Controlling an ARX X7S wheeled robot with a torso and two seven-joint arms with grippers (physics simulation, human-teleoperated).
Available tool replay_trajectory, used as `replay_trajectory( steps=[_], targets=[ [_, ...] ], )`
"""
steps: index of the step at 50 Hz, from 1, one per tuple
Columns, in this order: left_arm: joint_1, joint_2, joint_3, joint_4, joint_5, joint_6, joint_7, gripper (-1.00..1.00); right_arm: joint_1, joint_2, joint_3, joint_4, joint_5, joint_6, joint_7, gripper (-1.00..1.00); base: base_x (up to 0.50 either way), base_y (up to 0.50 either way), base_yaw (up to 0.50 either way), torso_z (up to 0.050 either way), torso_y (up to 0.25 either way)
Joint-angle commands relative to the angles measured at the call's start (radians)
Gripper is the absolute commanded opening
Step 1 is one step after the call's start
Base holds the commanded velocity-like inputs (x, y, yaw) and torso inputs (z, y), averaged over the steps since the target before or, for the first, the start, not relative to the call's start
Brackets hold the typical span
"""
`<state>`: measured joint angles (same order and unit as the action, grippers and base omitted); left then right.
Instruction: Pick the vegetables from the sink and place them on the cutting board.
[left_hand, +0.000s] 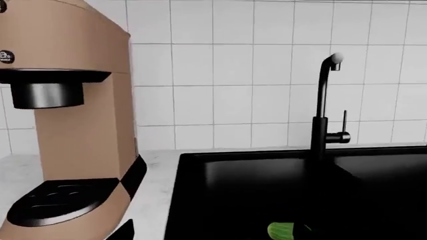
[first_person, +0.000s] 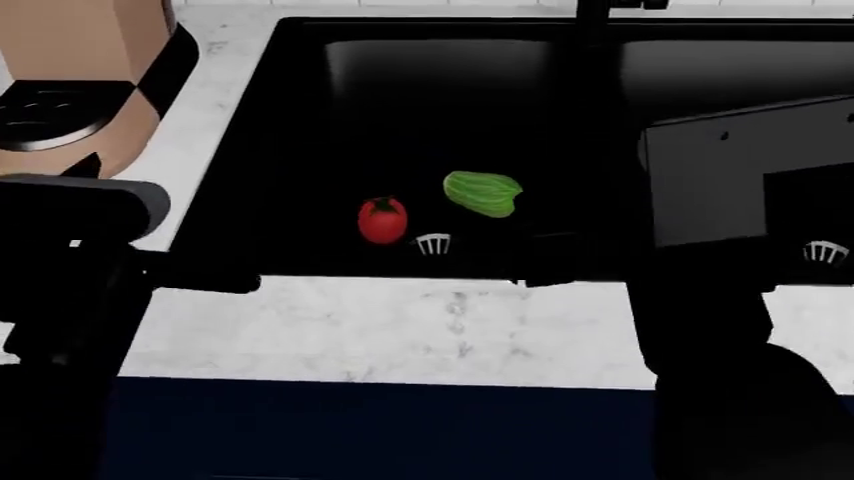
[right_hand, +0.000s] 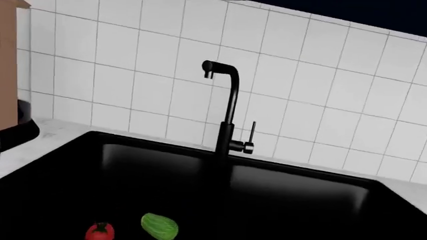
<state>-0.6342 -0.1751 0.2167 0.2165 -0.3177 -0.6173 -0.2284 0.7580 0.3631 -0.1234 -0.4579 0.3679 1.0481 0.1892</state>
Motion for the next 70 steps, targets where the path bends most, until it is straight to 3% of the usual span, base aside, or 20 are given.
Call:
replay_trajectory(
  steps=[1, 20, 32, 39, 44, 46, 50, 53, 58, 64, 70],
  targets=[
    [-0.153, 0.029, 0.03, -0.202, 0.02, 0.022, 0.019, 1.0, 0.136, 0.02, -0.075, 0.174, -0.006, -0.008, -0.064, 1.0, 0.5, -0.12, 0.0, 0.0, 0.0],
    [-0.177, 0.0, 0.035, -0.196, 0.014, -0.001, 0.014, 1.0, 0.242, 0.032, -0.148, 0.236, -0.001, 0.084, -0.097, 1.0, 0.5, -0.03, 0.0, 0.0, 0.0],
    [-0.204, 0.004, 0.042, -0.264, 0.012, 0.015, 0.021, 1.0, 0.249, 0.026, -0.171, 0.345, 0.009, 0.048, -0.145, 1.0, 0.5, 0.0, 0.0, 0.0, 0.001],
    [-0.231, -0.003, 0.068, -0.315, 0.013, 0.009, 0.052, 1.0, 0.246, 0.059, -0.232, 0.356, 0.056, 0.087, -0.247, 1.0, 0.5, 0.0, 0.0, 0.0, 0.001],
    [-0.283, -0.01, 0.139, -0.42, 0.01, -0.001, 0.155, 1.0, 0.286, 0.099, -0.335, 0.431, 0.08, 0.1, -0.387, 1.0, 0.5, 0.0, 0.0, 0.0, 0.0],
    [-0.337, -0.026, 0.172, -0.426, -0.028, -0.087, 0.24, 1.0, 0.321, 0.141, -0.434, 0.435, 0.106, 0.15, -0.502, 1.0, 0.0, 0.0, 0.0, 0.0, 0.006],
    [-0.367, -0.091, 0.352, -0.399, 0.031, -0.05, 0.407, 1.0, 0.384, 0.21, -0.564, 0.408, 0.132, 0.215, -0.641, 1.0, 0.0, 0.0, 0.0, 0.0, 0.0],
    [-0.39, -0.113, 0.415, -0.417, 0.039, -0.062, 0.484, 1.0, 0.431, 0.252, -0.631, 0.394, 0.138, 0.225, -0.721, 1.0, 0.0, 0.0, 0.0, 0.0, 0.0],
    [-0.433, -0.204, 0.582, -0.411, 0.085, -0.011, 0.706, 1.0, 0.539, 0.294, -0.805, 0.438, 0.116, 0.218, -0.893, 1.0, 0.0, 0.0, 0.0, 0.0, 0.0],
    [-0.484, -0.261, 0.655, -0.428, 0.102, 0.007, 0.837, 1.0, 0.634, 0.303, -0.912, 0.473, 0.114, 0.231, -1.026, 1.0, 0.0, 0.0, 0.0, 0.0, 0.0],
    [-0.474, -0.294, 0.701, -0.405, 0.115, 0.028, 0.89, 1.0, 0.649, 0.313, -0.94, 0.475, 0.109, 0.229, -1.049, 1.0, 0.0, 0.0, 0.0, 0.0, 0.0]
  ],
)
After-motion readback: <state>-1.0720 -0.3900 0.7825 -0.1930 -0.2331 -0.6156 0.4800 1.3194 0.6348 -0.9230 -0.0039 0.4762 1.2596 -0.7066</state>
